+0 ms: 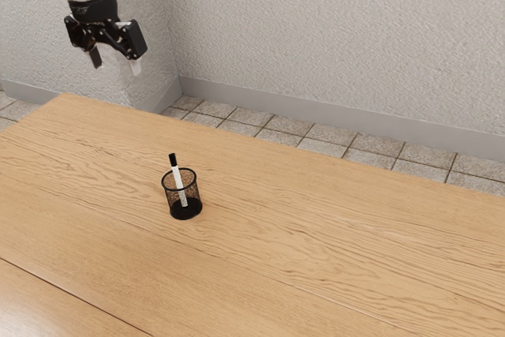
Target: Take the marker out of the pen holder and place it to the left of the pen holder.
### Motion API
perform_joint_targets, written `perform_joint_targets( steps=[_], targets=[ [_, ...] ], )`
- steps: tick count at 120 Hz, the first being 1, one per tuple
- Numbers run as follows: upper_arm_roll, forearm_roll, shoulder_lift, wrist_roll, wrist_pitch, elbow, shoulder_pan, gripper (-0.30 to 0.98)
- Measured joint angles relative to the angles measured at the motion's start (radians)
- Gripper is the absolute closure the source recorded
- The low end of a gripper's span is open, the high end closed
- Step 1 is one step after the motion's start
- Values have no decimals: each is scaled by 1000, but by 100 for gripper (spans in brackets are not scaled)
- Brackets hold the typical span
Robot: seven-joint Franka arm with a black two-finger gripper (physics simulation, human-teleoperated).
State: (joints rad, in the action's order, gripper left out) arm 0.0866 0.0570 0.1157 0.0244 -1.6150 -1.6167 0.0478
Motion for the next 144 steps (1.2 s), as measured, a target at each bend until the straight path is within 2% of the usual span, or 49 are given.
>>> perform_joint_targets(
  steps=[24, 36, 50, 60, 76, 92, 144],
  targets=[
    [-17, 17, 2, 22, -22, -25, -1, 0],
    [-21, 16, -1, 37, -60, -171, -2, 0],
    [-22, 14, -6, 65, -207, -355, -7, 0],
    [-22, 13, -57, 84, -307, -399, -7, 0],
    [-9, 12, -201, 107, -429, -350, 4, 0],
    [-3, -29, -289, 125, -496, -298, -19, 0],
    [-7, -50, -480, 112, -561, -140, -99, 0]
  ],
)
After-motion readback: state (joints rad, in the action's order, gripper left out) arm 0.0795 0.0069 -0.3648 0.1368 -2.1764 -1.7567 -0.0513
